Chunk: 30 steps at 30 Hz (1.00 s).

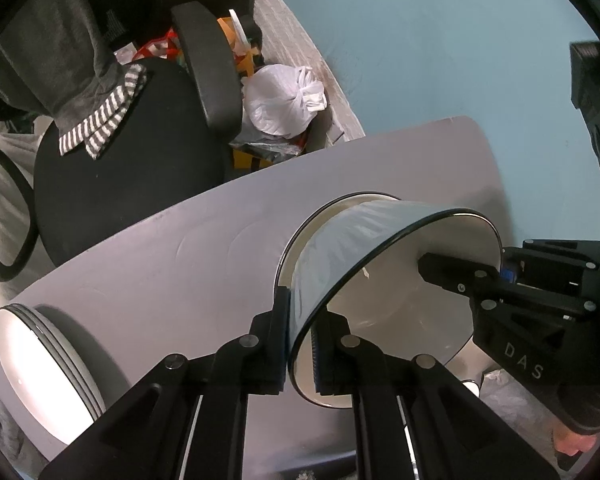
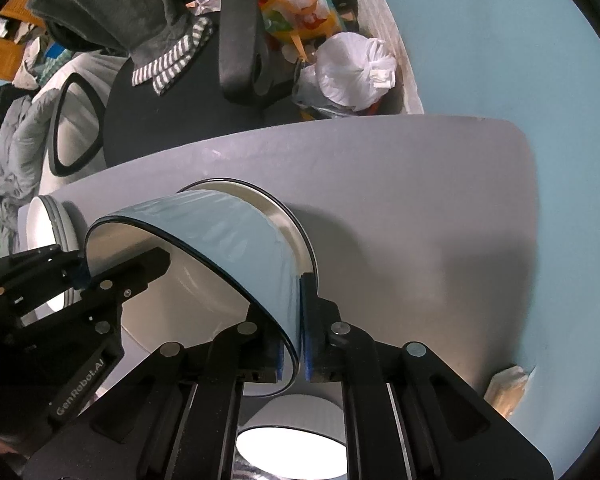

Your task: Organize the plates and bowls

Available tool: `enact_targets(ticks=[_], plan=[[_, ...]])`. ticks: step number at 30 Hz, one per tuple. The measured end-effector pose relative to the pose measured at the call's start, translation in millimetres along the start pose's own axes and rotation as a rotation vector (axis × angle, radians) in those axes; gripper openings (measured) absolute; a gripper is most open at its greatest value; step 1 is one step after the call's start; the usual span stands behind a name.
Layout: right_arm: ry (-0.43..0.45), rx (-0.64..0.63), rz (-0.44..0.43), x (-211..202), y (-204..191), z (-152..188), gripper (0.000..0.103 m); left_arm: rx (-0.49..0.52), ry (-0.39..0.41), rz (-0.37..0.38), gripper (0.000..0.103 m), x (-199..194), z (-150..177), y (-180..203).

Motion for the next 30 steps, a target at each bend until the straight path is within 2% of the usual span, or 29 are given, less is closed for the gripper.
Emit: enact_targets(ticks=[11, 16, 25, 28, 29, 30], plan=[[-0.031, 0.002, 0.022, 1.2, -3.3, -3.9, 0.012, -0.024, -0.019, 0.009, 0.016, -0.3, 0.4, 0.6], [-0.047, 0.017, 0.024, 2.4, -5.3, -4.9, 0.016, -0.037, -0.033, 0.024, 0.017, 0.9, -0.4, -1.0], [-0.053, 0.031, 0.037, 1.7, -6.4, -3.8, 0.016, -0.062, -0.052, 0.045, 0.017, 1.0, -0.3, -3.5], [-0.035, 0.029, 0.051, -1.2, -6.6, -4.3, 0.021, -0.065, -0.033, 0.015, 0.023, -3.2, -0.1, -6.5], [-0.028, 0.03, 0.053, -2.8, -6.4, -4.7, 0.027, -0.062, -0.022, 0.018, 0.025, -5.1, -0.9, -6.3], [-0.023, 0.029, 0.058, -3.5, -6.1, -5.0, 0.027, -0.059, -0.021, 0.025, 0.025, -5.4, -1.0, -5.5]])
Point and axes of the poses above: each gripper's, at about its wrist camera, not at the fingertips, and x roughly the way its jaws point, y to its right, z to its underside, the point moved 6 cm from there along x, roughly the way its jaws point, and after that the axes turned 15 degrees about -z, right-handed, at the moved point
